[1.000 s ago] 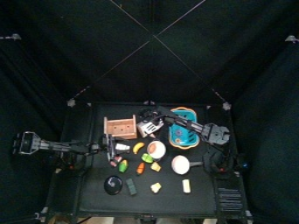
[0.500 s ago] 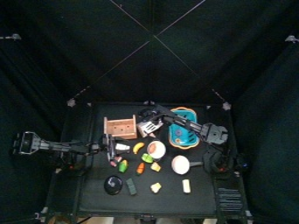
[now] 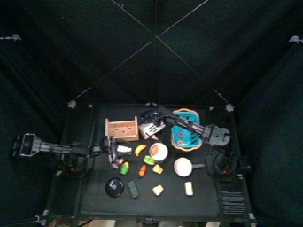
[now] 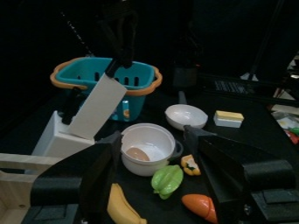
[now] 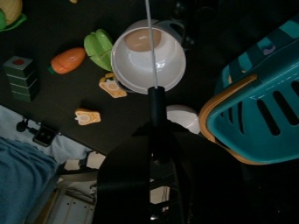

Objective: Place cleaver back in holder

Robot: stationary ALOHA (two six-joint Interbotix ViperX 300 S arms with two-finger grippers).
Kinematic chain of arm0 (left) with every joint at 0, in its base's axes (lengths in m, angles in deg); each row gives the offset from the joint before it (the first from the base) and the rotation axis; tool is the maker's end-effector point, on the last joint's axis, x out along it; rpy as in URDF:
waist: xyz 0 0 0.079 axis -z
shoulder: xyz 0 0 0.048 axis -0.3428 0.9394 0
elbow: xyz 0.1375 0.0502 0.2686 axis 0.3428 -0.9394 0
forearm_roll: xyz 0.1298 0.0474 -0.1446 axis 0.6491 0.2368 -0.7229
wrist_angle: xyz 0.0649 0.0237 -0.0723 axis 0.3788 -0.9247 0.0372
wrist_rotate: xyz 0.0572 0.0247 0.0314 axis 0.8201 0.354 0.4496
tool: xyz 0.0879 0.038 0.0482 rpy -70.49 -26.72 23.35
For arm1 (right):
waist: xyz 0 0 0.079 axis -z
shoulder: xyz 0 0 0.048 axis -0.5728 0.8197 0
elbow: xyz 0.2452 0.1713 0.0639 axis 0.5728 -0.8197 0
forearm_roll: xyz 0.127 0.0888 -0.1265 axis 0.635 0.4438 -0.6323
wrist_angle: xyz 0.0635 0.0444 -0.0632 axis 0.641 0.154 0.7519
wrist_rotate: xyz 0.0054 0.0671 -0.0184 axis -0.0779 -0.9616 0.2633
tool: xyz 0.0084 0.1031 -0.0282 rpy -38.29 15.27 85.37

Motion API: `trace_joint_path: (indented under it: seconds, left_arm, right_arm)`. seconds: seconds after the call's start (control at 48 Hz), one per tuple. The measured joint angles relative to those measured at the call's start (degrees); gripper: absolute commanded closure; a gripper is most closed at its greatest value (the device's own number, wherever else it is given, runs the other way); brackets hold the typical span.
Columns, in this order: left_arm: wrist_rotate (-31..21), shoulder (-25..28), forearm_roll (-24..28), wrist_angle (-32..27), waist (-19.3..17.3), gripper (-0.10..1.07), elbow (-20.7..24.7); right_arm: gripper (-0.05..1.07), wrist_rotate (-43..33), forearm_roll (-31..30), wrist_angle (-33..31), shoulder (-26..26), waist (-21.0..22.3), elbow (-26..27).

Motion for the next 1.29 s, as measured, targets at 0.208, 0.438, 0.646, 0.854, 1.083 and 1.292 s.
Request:
trace_joint_path:
  seconds: [0.208, 0.438, 0.646, 0.854, 1.083, 1.292]
  left_arm:
    - [0.0, 0.0, 0.0, 0.0, 0.0, 0.04, 0.0]
    - [0.0, 0.0, 0.0, -0.6, -0.1, 0.04, 0.0]
    - [0.0, 0.0, 0.0, -0.6, 0.0, 0.04, 0.0]
    - [0.1, 0.0, 0.0, -0.6, 0.0, 0.04, 0.0]
    - [0.0, 0.1, 0.0, -0.6, 0.0, 0.04, 0.0]
    - [0.0, 0.0, 0.0, -0.6, 0.0, 0.04, 0.0]
  right_arm:
    - [0.64, -0.3, 0.2, -0.3, 0.2, 0.8, -0.1]
    - [0.63, -0.4, 1.0, -1.3, 0.8, 1.3, 0.7]
    - [0.63, -0.4, 0.9, -1.5, 1.0, 1.4, 1.1]
    - [0.63, -0.4, 0.7, -1.8, 2.5, 1.4, 1.9]
    - [0.63, -0.4, 0.1, -2.0, 4.0, 1.4, 4.9]
    - [0.6, -0.3, -0.4, -2.1, 5.6, 1.5, 6.5]
